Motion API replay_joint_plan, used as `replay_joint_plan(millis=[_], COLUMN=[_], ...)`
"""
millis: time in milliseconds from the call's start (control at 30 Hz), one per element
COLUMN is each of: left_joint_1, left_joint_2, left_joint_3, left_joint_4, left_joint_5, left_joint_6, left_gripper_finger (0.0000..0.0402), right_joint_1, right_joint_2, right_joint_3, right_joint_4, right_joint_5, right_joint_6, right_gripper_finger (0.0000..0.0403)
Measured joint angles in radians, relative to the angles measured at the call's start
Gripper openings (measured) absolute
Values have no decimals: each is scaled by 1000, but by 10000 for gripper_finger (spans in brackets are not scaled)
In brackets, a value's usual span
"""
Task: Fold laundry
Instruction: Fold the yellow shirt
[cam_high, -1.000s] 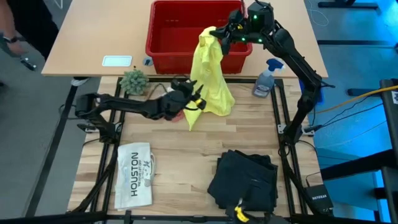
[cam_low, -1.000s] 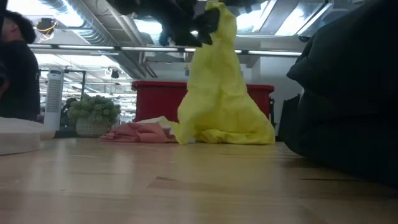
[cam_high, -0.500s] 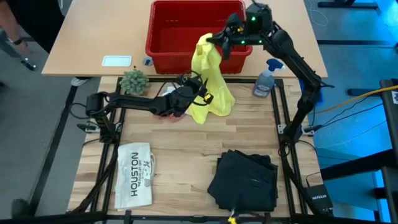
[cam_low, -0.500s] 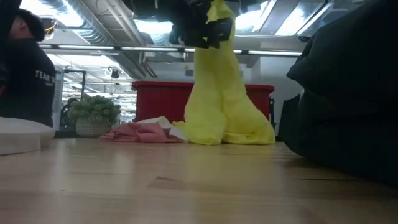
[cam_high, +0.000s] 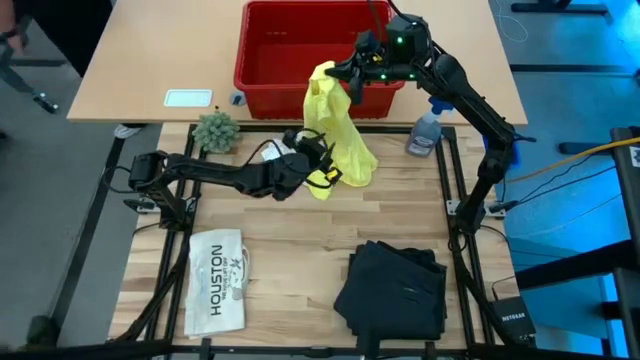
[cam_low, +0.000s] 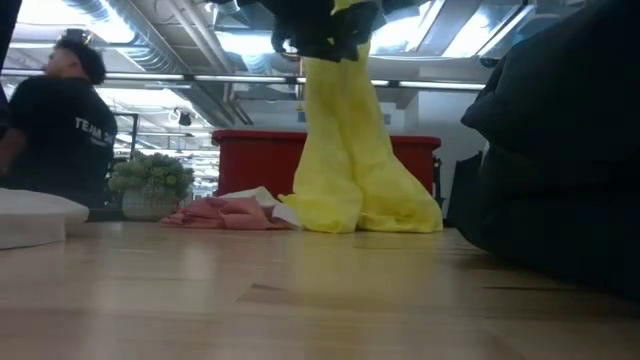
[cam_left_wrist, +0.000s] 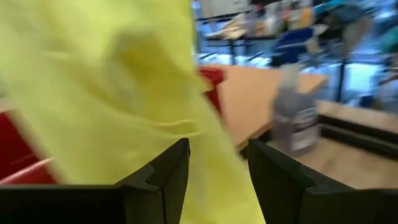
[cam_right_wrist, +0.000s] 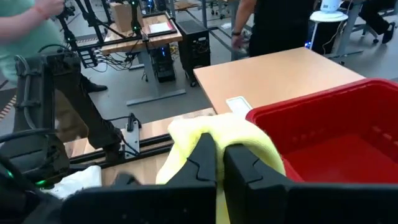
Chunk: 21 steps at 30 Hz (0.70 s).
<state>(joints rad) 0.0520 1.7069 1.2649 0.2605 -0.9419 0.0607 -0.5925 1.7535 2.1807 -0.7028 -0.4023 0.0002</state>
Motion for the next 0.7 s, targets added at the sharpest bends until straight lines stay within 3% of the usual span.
replay_joint_plan(millis=[133, 700], left_joint_1=[2, 25], left_joint_2=[0, -1], left_joint_3=[0, 0], left_joint_4=[-34, 28], left_joint_5=[-118, -46], left_joint_6=[25, -87], left_gripper_finger=[155, 155], right_joint_1=[12, 11], right_joint_2=[0, 0], right_joint_3=[0, 0], right_joint_4=[-7, 1], right_joint_5=[-3, -8], right_joint_6=[0, -5], right_gripper_finger=[0, 0])
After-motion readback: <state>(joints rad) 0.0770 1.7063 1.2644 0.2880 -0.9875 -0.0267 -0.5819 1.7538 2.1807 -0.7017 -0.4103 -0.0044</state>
